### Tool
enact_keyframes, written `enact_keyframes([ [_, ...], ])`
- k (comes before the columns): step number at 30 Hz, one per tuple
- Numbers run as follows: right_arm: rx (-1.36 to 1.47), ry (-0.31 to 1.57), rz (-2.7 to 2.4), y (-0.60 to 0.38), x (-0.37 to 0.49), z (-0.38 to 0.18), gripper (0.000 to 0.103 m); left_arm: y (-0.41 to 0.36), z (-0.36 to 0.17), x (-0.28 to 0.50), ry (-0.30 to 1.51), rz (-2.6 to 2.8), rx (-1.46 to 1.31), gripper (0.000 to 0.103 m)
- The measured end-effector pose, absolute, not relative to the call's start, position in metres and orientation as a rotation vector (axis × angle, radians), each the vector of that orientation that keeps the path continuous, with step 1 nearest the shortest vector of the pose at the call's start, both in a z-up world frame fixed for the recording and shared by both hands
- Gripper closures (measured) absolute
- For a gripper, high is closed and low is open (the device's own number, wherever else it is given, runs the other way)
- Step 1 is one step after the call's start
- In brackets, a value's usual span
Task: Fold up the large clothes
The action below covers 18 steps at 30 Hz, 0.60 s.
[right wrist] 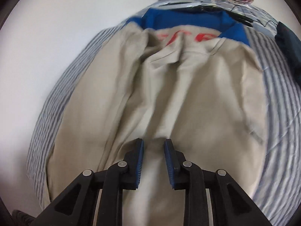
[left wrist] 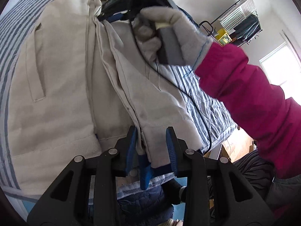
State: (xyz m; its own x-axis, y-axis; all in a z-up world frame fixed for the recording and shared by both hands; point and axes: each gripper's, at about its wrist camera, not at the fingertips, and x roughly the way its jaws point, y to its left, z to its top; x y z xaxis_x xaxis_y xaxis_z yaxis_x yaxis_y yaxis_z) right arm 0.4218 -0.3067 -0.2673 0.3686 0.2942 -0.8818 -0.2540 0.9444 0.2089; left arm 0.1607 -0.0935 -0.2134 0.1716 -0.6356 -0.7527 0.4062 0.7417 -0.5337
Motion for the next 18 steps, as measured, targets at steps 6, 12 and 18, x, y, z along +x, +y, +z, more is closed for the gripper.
enact_keyframes([
  [6, 0.103, 1.082, 0.434, -0.329, 0.364, -0.217, 0.079, -0.051, -0.187, 0.155, 1.087, -0.743, -0.273, 0.072],
  [12, 0.014, 1.058, 0.366, -0.359, 0.263, -0.187, 0.079, -0.005, -0.176, 0.151, 1.015, -0.677, -0.333, 0.072],
  [18, -0.06, 1.055, 0.335, -0.344, 0.179, -0.196, 0.079, 0.031, -0.194, 0.164, 1.025, -0.511, -0.3, 0.072],
])
